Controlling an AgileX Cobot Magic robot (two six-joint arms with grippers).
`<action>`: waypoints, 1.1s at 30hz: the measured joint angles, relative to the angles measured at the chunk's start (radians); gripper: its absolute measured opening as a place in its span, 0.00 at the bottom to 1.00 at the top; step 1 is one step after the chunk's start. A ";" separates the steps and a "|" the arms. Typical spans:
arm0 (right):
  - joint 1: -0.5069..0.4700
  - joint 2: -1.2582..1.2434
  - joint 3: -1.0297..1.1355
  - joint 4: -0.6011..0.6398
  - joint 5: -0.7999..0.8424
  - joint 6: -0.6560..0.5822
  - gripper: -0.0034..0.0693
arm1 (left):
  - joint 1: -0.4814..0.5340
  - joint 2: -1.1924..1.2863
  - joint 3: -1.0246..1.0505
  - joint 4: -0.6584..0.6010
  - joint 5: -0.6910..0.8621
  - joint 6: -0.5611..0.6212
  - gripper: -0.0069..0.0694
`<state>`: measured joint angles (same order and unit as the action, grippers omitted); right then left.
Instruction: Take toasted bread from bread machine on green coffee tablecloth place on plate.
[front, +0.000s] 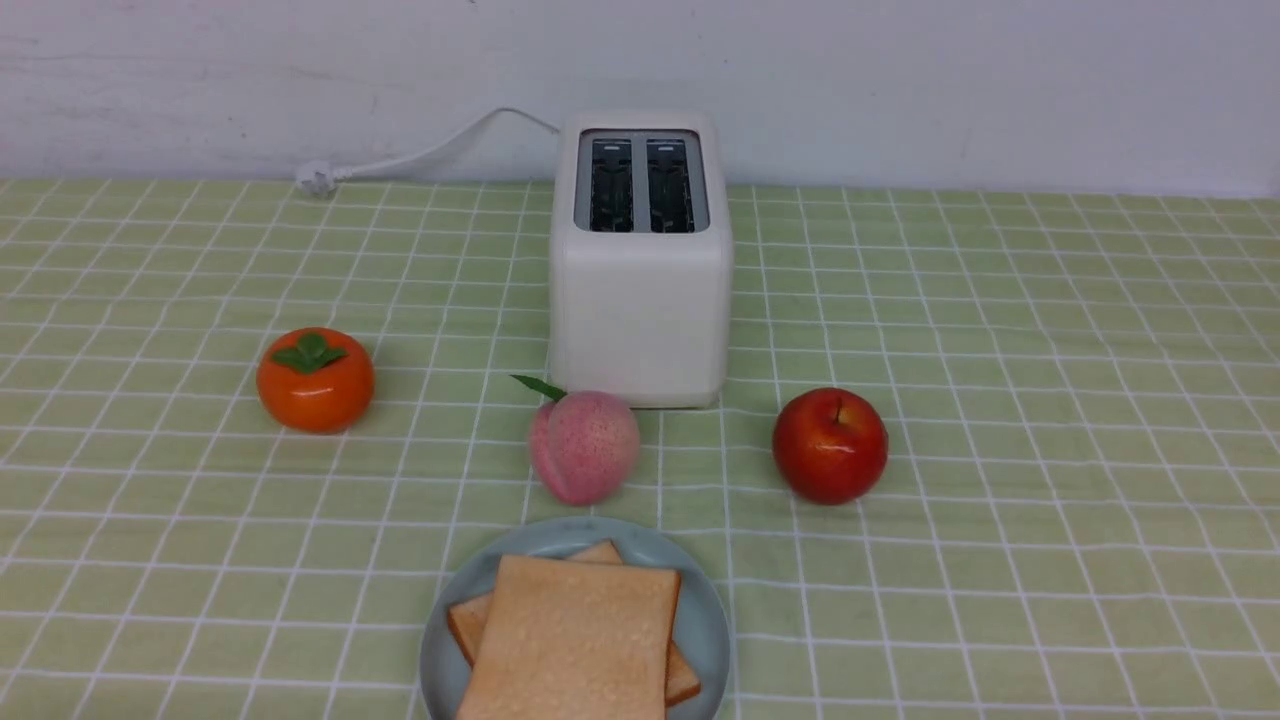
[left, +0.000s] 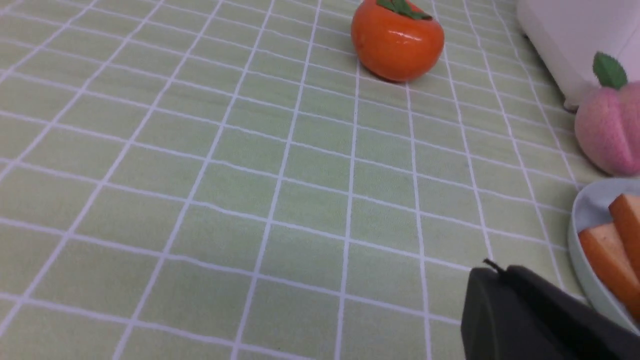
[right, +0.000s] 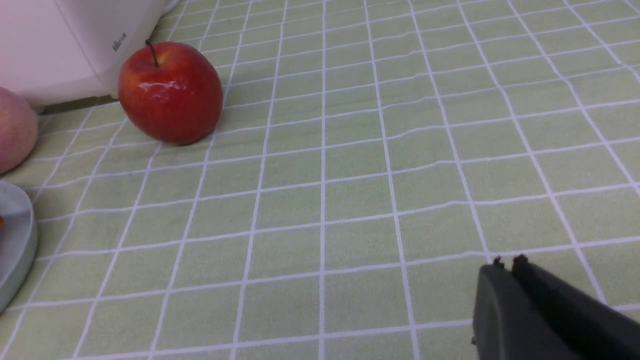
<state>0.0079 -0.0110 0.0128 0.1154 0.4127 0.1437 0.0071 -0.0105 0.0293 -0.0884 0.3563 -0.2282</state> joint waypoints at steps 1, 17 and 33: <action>0.000 0.000 0.000 0.000 0.000 0.000 0.09 | 0.000 0.000 0.000 0.003 0.001 -0.010 0.08; 0.000 0.000 0.000 0.000 0.000 0.000 0.12 | -0.108 0.000 0.000 0.088 0.023 -0.131 0.08; 0.000 0.000 0.000 0.000 0.000 0.000 0.13 | -0.108 0.000 0.000 0.088 0.023 -0.134 0.10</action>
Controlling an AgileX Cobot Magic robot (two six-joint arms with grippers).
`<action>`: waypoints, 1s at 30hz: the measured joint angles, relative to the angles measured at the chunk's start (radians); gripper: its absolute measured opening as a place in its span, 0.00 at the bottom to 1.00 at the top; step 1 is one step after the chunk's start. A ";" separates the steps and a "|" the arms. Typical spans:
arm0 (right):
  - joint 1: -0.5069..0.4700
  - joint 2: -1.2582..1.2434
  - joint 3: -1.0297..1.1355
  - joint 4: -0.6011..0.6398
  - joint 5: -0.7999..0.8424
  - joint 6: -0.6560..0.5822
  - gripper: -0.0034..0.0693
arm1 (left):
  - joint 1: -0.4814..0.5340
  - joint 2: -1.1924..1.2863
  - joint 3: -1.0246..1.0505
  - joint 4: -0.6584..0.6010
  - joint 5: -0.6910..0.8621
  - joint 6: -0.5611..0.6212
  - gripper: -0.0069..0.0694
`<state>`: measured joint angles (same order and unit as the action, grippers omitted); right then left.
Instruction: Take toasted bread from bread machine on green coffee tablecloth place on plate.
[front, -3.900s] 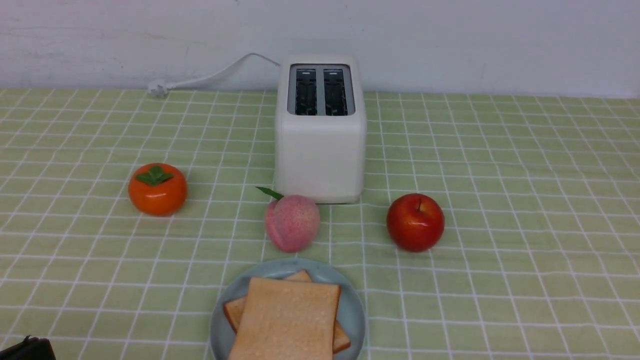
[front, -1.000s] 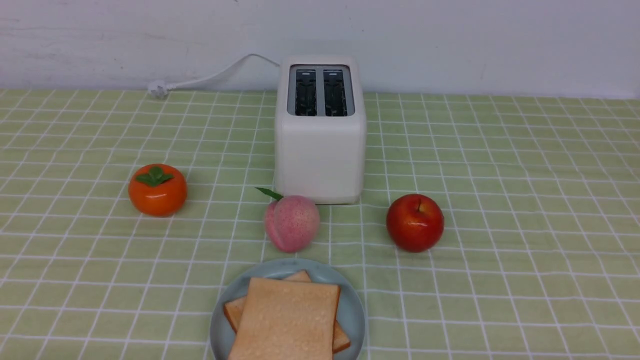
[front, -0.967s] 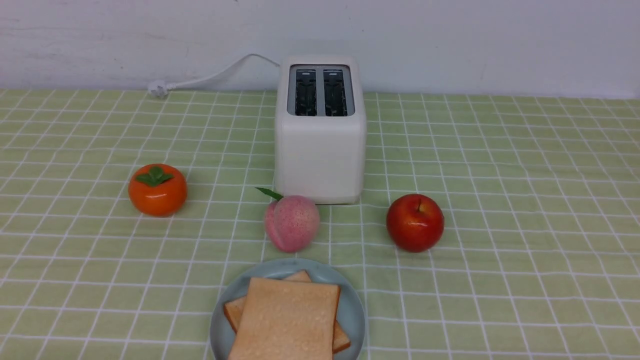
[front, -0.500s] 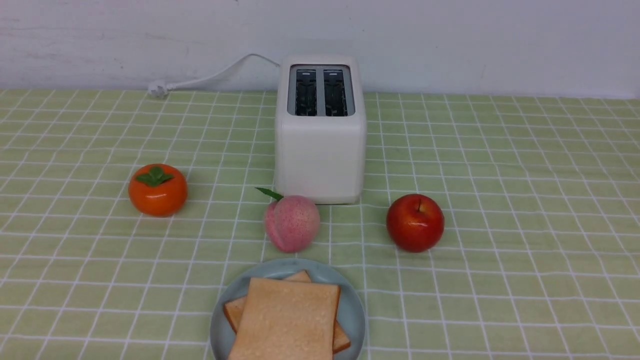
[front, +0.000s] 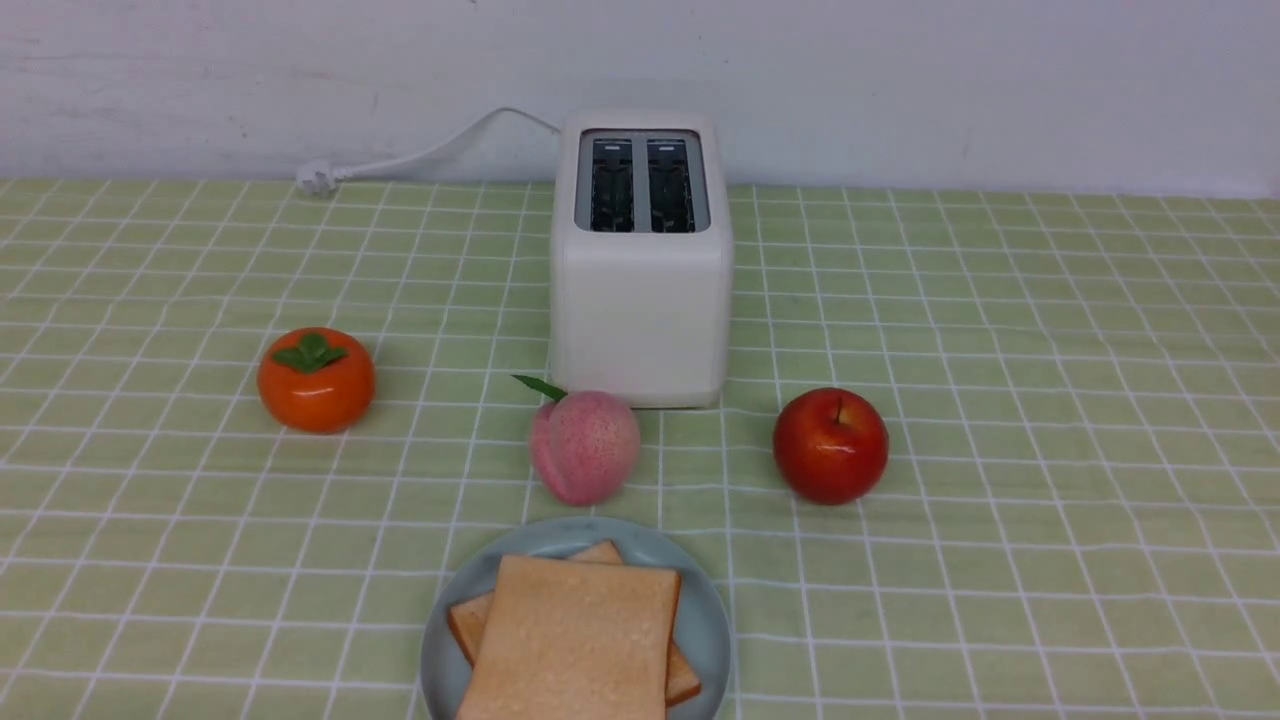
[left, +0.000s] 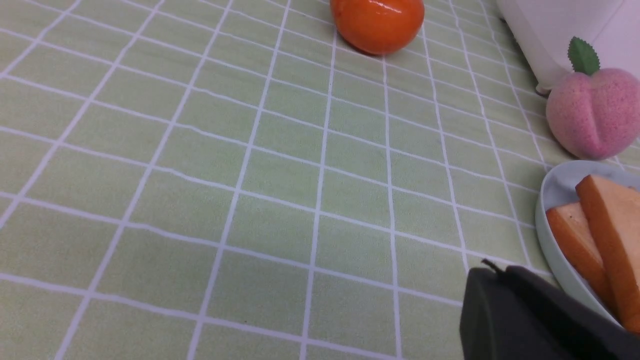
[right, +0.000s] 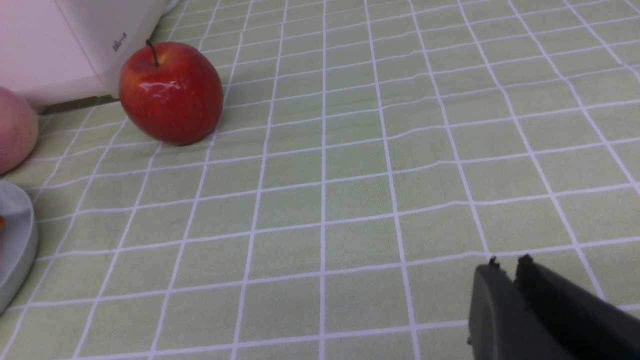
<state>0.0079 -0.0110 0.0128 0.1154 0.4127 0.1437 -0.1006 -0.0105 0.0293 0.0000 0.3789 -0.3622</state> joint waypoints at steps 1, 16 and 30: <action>0.000 0.000 0.000 0.000 0.000 0.000 0.13 | 0.000 0.000 0.000 0.000 0.000 0.000 0.10; 0.000 0.000 0.000 0.000 0.000 0.000 0.16 | 0.000 0.000 0.000 0.000 0.000 0.000 0.12; 0.000 0.000 0.000 0.000 0.000 0.000 0.18 | 0.000 0.000 0.000 0.000 0.000 0.000 0.13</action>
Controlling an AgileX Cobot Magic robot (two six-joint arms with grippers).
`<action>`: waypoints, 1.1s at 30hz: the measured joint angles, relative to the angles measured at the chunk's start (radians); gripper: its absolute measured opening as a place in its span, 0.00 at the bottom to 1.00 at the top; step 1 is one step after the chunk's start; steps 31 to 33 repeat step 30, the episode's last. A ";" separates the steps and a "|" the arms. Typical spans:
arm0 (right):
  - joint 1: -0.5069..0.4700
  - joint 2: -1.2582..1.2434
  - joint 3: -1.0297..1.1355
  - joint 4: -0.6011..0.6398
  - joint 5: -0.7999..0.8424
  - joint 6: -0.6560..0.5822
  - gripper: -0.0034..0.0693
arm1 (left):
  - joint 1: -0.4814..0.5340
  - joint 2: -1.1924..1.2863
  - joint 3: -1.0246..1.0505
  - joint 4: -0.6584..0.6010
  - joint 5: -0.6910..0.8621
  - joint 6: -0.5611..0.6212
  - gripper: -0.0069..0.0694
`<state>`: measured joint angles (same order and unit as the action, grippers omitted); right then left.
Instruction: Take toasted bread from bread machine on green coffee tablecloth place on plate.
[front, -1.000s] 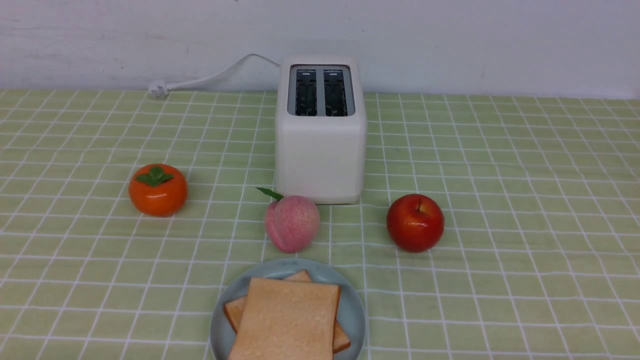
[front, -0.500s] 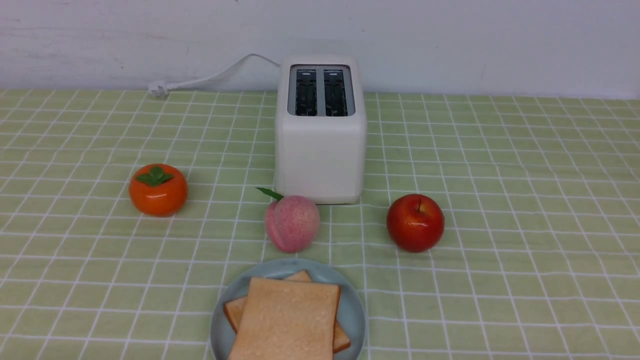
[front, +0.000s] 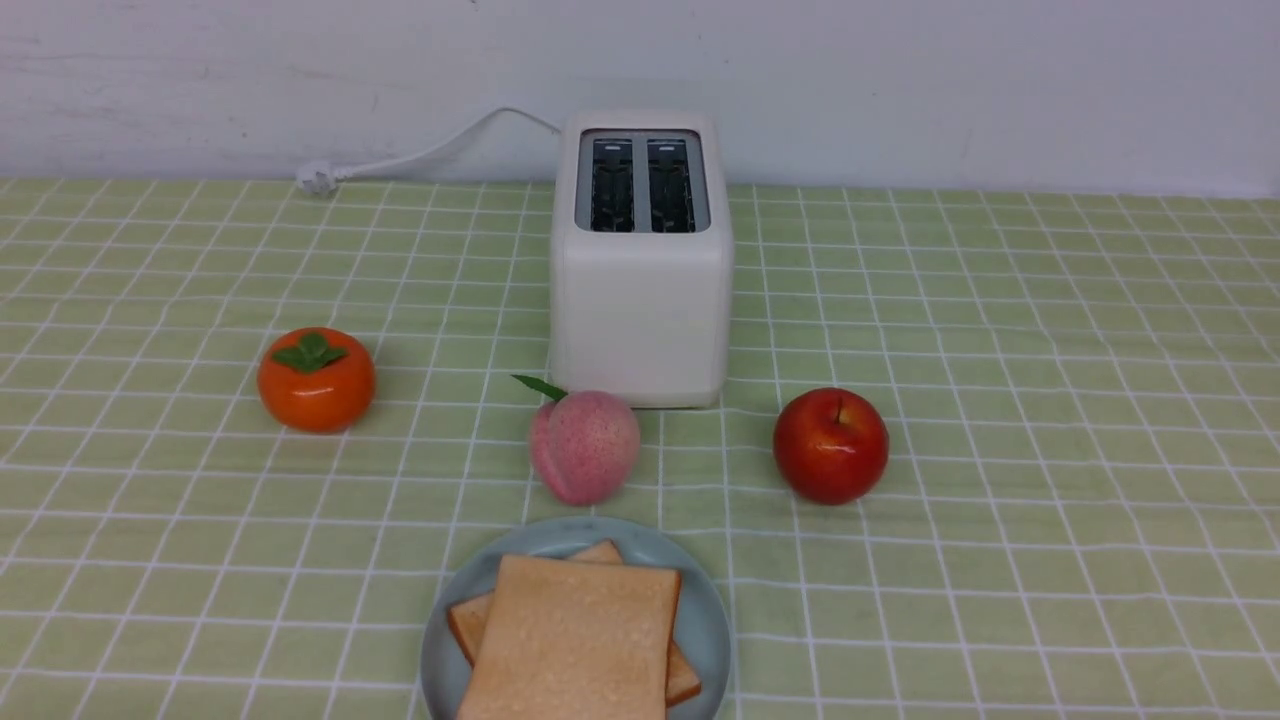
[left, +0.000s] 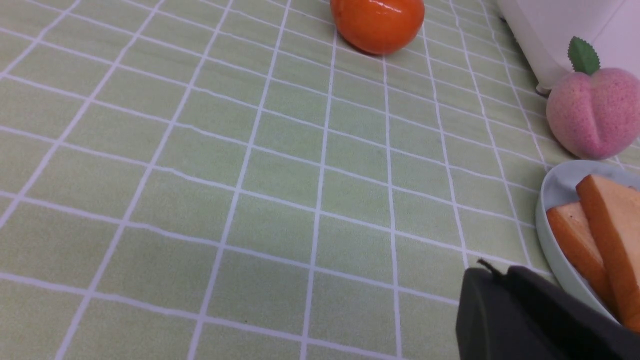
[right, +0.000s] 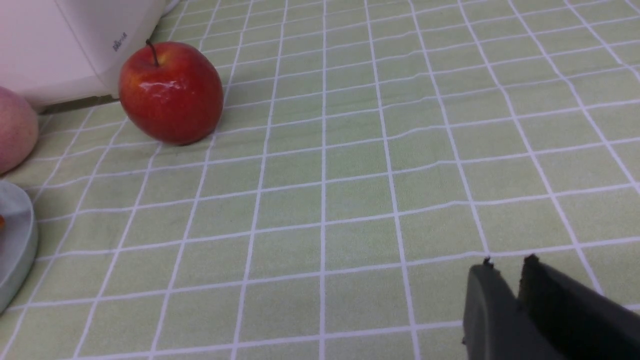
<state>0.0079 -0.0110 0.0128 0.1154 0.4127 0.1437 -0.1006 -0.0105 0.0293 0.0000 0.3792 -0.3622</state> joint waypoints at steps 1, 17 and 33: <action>0.000 0.000 0.000 0.000 0.000 0.000 0.18 | 0.000 0.000 0.000 0.000 0.000 0.000 0.13; 0.000 0.000 0.000 0.000 0.000 0.000 0.21 | 0.000 0.000 0.000 0.000 0.000 0.000 0.14; 0.000 0.000 0.000 0.001 0.000 0.000 0.23 | 0.000 0.000 0.000 0.000 0.000 0.000 0.14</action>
